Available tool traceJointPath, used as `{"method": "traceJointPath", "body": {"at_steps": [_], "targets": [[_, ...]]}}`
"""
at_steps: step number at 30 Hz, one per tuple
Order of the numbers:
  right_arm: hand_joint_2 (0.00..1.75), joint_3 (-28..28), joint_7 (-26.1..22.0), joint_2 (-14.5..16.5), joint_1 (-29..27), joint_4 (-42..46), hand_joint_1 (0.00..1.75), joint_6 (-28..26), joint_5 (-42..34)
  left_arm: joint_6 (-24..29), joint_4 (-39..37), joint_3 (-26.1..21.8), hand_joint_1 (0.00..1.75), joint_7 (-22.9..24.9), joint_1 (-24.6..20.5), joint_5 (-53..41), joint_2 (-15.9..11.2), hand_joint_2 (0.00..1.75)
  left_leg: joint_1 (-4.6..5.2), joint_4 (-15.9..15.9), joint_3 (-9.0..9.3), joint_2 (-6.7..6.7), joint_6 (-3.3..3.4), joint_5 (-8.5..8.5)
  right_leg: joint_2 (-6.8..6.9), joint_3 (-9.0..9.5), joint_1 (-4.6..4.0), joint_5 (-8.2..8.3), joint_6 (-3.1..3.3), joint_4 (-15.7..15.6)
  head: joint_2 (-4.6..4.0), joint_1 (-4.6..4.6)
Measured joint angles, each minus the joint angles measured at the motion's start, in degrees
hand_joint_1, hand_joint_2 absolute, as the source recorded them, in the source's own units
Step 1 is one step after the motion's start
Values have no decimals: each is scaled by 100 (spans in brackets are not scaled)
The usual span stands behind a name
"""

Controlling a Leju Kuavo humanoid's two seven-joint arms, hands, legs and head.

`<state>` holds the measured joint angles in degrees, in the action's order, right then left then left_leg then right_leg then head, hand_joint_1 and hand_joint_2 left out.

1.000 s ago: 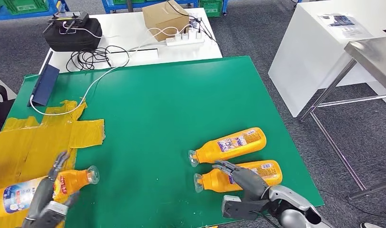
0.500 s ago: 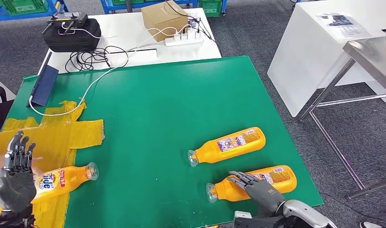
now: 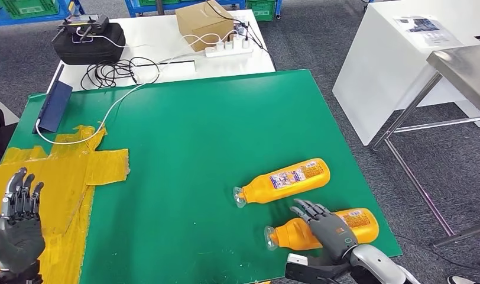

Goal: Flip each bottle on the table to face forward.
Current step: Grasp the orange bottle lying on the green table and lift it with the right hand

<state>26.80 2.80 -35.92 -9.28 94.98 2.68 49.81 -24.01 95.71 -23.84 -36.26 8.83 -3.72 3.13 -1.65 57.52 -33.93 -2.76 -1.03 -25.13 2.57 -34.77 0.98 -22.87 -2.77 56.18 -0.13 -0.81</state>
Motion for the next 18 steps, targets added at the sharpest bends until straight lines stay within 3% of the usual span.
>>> {"method": "traceJointPath", "body": {"at_steps": [10,18], "targets": [[175,-372,-136,-29,-165,168,0,427,-197,-225,85,-267,0,-35,51,10,101,0,2,1,1,1,0,0,0,-1,1,0,0,-2,0,0],[175,-420,105,-821,-525,292,0,862,-852,-163,66,-269,0,-35,-42,67,103,0,3,1,-1,-2,0,-2,-3,-3,3,1,-1,-2,0,0]]}}
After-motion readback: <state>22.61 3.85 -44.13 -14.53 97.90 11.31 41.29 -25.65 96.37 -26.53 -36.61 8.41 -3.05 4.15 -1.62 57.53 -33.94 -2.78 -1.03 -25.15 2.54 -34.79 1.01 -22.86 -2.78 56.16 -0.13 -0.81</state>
